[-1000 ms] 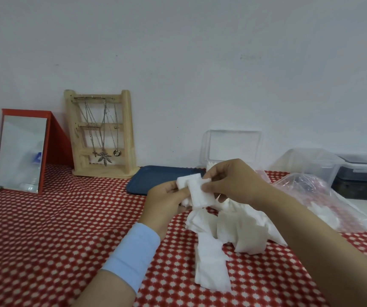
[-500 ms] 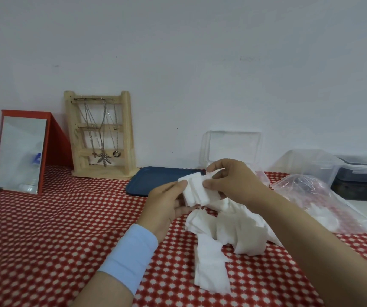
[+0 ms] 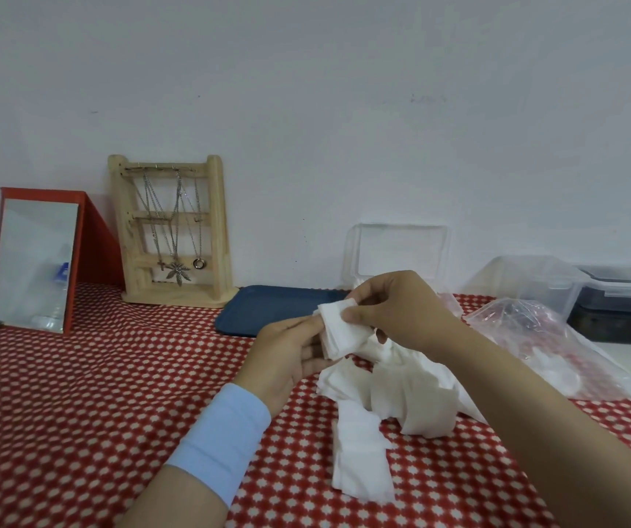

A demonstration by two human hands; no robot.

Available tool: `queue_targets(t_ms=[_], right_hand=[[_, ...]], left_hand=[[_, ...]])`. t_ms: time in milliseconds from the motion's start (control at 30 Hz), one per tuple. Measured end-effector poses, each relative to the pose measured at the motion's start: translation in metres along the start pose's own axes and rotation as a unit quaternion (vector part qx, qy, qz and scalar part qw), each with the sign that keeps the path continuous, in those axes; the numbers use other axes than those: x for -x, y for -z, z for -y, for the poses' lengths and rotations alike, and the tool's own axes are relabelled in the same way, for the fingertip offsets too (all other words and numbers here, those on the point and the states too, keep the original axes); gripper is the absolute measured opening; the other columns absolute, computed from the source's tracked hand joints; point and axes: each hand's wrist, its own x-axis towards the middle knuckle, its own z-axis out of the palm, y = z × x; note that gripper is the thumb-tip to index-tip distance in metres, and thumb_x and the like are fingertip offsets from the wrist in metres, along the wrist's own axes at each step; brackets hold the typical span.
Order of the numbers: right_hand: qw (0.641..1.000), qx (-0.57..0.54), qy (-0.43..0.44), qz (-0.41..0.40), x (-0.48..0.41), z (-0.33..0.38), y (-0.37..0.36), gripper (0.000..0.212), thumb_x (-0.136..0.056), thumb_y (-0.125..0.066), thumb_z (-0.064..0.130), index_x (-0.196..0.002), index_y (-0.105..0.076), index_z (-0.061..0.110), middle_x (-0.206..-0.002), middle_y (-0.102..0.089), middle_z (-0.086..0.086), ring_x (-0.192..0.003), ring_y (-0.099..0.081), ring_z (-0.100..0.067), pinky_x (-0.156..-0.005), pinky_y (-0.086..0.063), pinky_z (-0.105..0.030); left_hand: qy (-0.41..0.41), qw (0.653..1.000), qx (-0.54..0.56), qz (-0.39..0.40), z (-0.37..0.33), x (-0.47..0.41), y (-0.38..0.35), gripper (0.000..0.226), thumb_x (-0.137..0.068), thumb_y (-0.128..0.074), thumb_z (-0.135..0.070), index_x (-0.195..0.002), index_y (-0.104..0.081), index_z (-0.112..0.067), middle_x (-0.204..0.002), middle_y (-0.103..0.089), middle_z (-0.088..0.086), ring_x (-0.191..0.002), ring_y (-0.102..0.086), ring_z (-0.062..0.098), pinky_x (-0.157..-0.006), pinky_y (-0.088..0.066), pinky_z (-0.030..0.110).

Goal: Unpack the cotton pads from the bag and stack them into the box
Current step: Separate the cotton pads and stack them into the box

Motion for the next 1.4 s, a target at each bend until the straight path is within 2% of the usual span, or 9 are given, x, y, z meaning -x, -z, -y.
queue_targets(t_ms=[133, 233, 433, 533, 633, 800, 1033, 1167, 1400], right_hand=[[1.0, 0.02, 0.01, -0.006, 0.0, -0.001, -0.001, 0.008, -0.081, -0.083, 0.013, -0.084, -0.075, 0.015, -0.077, -0.074, 0.001, -0.044, -0.057, -0.005, -0.048, -0.047, -0.022], [0.999, 0.041, 0.022, -0.028, -0.002, -0.002, -0.005, 0.023, -0.079, -0.085, 0.024, -0.098, -0.073, 0.025, -0.093, -0.072, 0.01, -0.067, -0.064, 0.0, -0.054, -0.044, -0.016], [1.0, -0.019, -0.016, 0.007, -0.002, -0.004, -0.009, 0.022, -0.081, -0.084, 0.024, -0.1, -0.072, 0.022, -0.079, -0.073, 0.005, -0.059, -0.066, -0.005, -0.05, -0.047, -0.017], [0.991, 0.135, 0.02, -0.015, -0.003, -0.01, -0.008, 0.018, -0.084, -0.08, 0.029, -0.099, -0.071, 0.027, -0.087, -0.07, 0.013, -0.074, -0.066, -0.004, -0.063, -0.047, -0.013], [0.93, 0.357, 0.02, 0.085, 0.003, -0.01, -0.009, 0.032, -0.08, -0.081, 0.037, -0.11, -0.072, 0.031, -0.099, -0.068, 0.018, -0.096, -0.064, -0.007, -0.085, -0.054, -0.026], [0.872, 0.472, 0.009, 0.127, 0.007, -0.011, -0.021, 0.075, -0.069, -0.082, 0.057, -0.135, -0.054, 0.035, -0.115, -0.067, 0.013, -0.109, -0.06, -0.014, -0.078, -0.043, -0.029], [0.917, 0.369, 0.011, 0.152, 0.005, -0.012, -0.015, 0.024, -0.079, -0.082, 0.037, -0.094, -0.073, 0.02, -0.09, -0.068, 0.005, -0.08, -0.061, -0.012, -0.07, -0.049, -0.024], [0.955, 0.255, 0.007, 0.151, 0.004, -0.007, -0.002, 0.025, -0.079, -0.084, 0.03, -0.066, -0.064, 0.023, -0.062, -0.058, 0.014, -0.058, -0.052, -0.002, -0.058, -0.041, -0.017], [0.995, -0.036, -0.02, 0.088, 0.005, 0.005, 0.008, 0.01, -0.082, -0.083, 0.015, -0.084, -0.074, 0.01, -0.067, -0.07, 0.002, -0.052, -0.058, -0.005, -0.054, -0.045, -0.021]], left_hand=[[0.013, 1.0, 0.02, 0.008, -0.003, 0.0, -0.001, 0.034, -0.102, -0.058, -0.026, -0.122, -0.067, -0.001, -0.108, -0.077, 0.018, -0.102, -0.075, 0.03, -0.086, -0.062, 0.041], [0.023, 0.999, 0.033, 0.015, -0.005, 0.0, -0.001, 0.042, -0.1, -0.058, -0.038, -0.119, -0.068, -0.002, -0.109, -0.077, 0.017, -0.103, -0.075, 0.03, -0.092, -0.058, 0.044], [-0.018, 0.994, -0.107, 0.026, -0.005, -0.001, 0.009, 0.024, -0.09, -0.072, -0.001, -0.112, -0.072, -0.008, -0.105, -0.079, 0.009, -0.1, -0.076, 0.024, -0.091, -0.06, 0.04], [-0.024, 0.994, -0.102, -0.041, -0.006, -0.005, 0.019, 0.023, -0.09, -0.072, -0.001, -0.11, -0.074, -0.01, -0.105, -0.079, 0.008, -0.1, -0.076, 0.024, -0.097, -0.058, 0.046], [-0.037, 0.991, -0.08, -0.104, -0.005, -0.008, 0.025, 0.02, -0.089, -0.073, -0.002, -0.104, -0.074, -0.015, -0.105, -0.079, 0.006, -0.098, -0.076, 0.022, -0.092, -0.06, 0.039], [-0.049, 0.988, -0.097, -0.107, -0.002, -0.008, 0.022, 0.022, -0.09, -0.073, -0.003, -0.108, -0.073, -0.014, -0.103, -0.078, 0.003, -0.094, -0.076, 0.016, -0.078, -0.061, 0.027], [-0.054, 0.987, -0.105, -0.112, 0.0, -0.009, 0.021, 0.019, -0.09, -0.072, -0.003, -0.102, -0.072, -0.017, -0.103, -0.078, 0.002, -0.095, -0.075, 0.016, -0.077, -0.061, 0.026], [-0.053, 0.984, -0.096, -0.138, 0.0, -0.011, 0.022, 0.011, -0.094, -0.069, -0.011, -0.094, -0.076, -0.019, -0.099, -0.079, 0.002, -0.097, -0.075, 0.02, -0.091, -0.061, 0.043], [-0.014, 0.992, -0.074, -0.1, 0.002, -0.01, 0.018, 0.012, -0.094, -0.071, -0.013, -0.103, -0.078, -0.013, -0.102, -0.079, 0.007, -0.1, -0.075, 0.026, -0.091, -0.061, 0.046]])
